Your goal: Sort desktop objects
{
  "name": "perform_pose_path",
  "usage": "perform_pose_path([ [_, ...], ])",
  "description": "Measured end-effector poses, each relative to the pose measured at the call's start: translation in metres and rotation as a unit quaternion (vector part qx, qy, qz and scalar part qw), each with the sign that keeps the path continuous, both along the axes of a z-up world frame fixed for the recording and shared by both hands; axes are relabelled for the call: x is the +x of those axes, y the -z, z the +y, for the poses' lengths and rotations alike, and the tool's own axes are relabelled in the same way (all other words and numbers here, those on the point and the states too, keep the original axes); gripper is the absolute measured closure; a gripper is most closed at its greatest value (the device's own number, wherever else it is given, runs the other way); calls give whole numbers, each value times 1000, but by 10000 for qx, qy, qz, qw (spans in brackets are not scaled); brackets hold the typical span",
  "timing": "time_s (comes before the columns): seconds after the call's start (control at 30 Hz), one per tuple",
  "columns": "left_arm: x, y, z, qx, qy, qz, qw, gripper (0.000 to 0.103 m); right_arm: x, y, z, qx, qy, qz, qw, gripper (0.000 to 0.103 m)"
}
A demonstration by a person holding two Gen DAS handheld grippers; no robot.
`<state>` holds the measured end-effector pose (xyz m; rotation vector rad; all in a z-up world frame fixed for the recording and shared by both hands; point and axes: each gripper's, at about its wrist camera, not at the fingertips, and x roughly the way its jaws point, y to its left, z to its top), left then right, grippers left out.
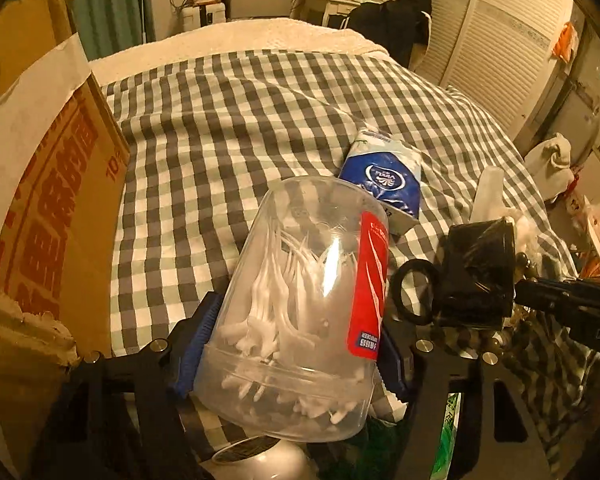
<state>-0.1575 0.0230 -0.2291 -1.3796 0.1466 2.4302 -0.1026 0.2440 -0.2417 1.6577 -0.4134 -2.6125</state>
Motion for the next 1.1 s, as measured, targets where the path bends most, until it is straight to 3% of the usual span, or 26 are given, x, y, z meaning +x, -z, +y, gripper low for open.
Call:
perform_pose_path([
  [0.4, 25, -38, 7, 143, 318, 569, 9978, 38, 11, -24, 5, 33, 169, 338, 9993, 92],
  [0.67, 38, -60, 7, 231, 528, 875, 9945, 38, 26, -57, 6, 208, 327, 879, 9954, 92],
  [0.97, 51, -87, -2, 407, 440, 1142, 9916, 38, 43, -88, 2, 155, 423, 1463, 9882, 92],
  [1.1, 63, -100, -6, 489, 496, 1269, 9895, 38, 43, -84, -3, 170, 375, 1391, 9894, 92],
])
